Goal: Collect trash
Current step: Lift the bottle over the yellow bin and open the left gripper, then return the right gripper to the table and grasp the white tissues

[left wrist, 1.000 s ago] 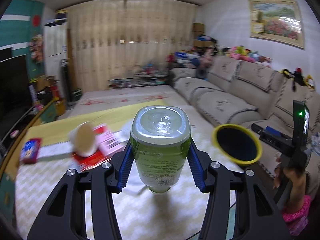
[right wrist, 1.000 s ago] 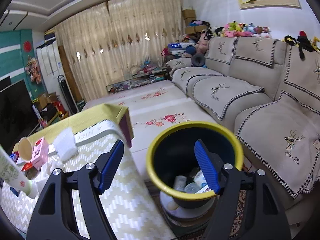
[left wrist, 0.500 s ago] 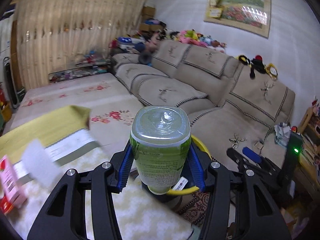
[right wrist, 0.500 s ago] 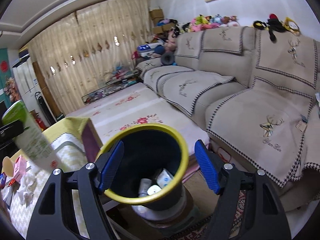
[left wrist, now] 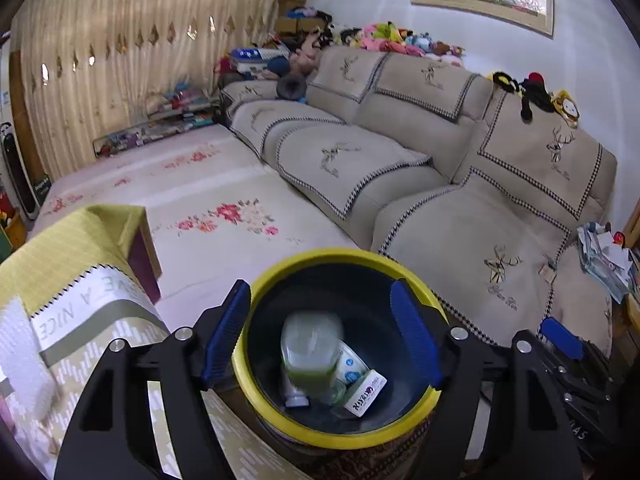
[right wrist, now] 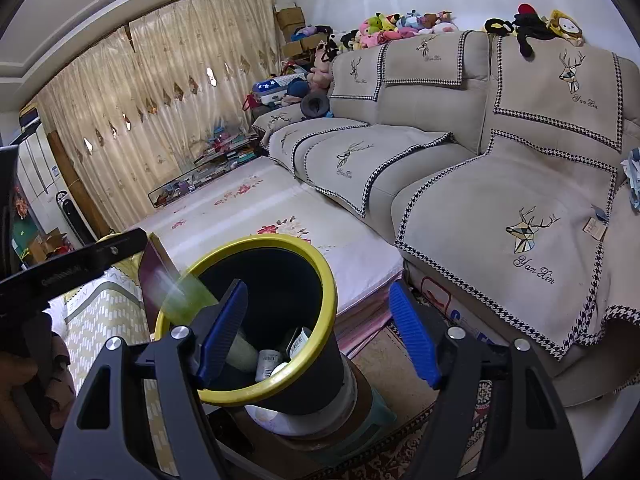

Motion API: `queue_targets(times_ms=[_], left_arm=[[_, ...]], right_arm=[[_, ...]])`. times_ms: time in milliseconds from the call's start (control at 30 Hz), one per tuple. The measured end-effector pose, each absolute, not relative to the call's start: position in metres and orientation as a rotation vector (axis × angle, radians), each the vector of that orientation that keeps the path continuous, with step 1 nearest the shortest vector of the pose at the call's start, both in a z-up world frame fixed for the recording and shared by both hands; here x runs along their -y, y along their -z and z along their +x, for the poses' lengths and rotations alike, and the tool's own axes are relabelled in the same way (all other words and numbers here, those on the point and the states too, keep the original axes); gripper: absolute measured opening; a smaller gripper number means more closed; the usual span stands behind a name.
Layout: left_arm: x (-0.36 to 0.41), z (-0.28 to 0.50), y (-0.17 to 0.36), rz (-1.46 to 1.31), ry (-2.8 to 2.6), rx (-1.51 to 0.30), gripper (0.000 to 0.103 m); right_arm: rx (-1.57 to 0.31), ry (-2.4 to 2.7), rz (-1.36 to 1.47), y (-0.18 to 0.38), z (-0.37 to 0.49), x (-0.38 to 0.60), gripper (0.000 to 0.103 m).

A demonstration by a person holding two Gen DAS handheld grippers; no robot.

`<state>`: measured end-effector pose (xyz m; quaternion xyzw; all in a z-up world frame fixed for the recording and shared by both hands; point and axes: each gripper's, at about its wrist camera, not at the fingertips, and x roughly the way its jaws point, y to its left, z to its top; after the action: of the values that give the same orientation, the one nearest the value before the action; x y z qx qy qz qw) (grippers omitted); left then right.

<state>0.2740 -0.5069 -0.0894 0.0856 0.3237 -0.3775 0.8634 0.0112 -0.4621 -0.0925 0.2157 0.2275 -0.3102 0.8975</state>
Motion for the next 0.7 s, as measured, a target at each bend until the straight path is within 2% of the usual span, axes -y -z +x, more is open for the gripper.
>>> queue_targets(times_ms=[100,400,700], left_arm=[[0.49,0.263,0.072,0.159,0.772,-0.631,0.079],[0.337,0.214,0.017,0.046,0.662,-0.508,0.092],[0.147,0.203,0.003,-0.024,0.287,-0.439,0.092]], right_arm=[[-0.474,0.629,0.447,0.093,0.013,0.46,0.069],[-0.512,0.517,0.403,0.09,0.039,0.414,0.07],[-0.55,0.32,0.312,0.074,0.084,0.326,0.072]])
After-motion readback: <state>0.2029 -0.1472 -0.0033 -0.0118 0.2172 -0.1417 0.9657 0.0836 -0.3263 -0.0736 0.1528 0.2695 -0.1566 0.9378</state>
